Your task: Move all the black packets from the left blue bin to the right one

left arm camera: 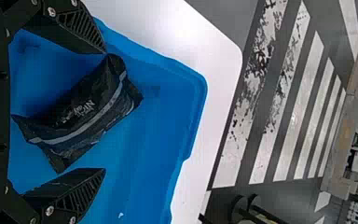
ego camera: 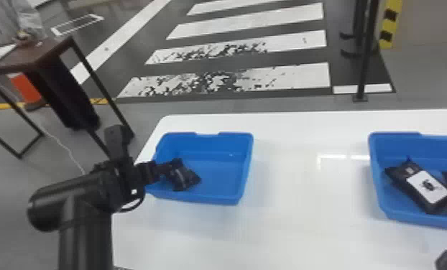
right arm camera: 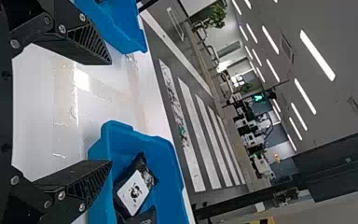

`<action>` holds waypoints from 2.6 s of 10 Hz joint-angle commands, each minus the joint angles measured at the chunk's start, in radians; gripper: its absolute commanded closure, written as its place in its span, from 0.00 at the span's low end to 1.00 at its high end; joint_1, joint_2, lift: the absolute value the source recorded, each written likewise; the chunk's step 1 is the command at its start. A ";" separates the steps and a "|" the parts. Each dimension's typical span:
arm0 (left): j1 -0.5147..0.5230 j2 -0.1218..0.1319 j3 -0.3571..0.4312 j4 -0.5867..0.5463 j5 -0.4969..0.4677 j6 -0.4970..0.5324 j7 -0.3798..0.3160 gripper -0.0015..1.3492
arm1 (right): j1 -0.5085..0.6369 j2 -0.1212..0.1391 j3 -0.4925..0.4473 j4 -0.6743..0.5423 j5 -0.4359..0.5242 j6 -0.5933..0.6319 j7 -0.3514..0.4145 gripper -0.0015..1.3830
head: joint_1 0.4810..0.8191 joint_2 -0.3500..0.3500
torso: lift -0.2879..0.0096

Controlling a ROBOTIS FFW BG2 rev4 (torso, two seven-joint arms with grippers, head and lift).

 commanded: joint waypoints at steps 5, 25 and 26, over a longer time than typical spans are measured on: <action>-0.150 0.015 -0.063 0.243 0.004 0.100 0.037 0.19 | -0.015 0.000 0.001 0.031 -0.041 0.039 0.017 0.22 | 0.63 0.99 | 0.50; 0.380 -0.019 -0.452 -0.437 0.355 -0.320 -0.168 0.89 | -0.329 -0.046 0.095 0.095 -0.216 0.228 0.135 0.23 | 0.63 0.56 | 0.50; 0.375 -0.016 -0.488 -0.437 0.377 -0.298 -0.170 0.89 | -0.368 -0.054 0.106 0.125 -0.232 0.231 0.135 0.23 | 0.63 0.55 | 0.50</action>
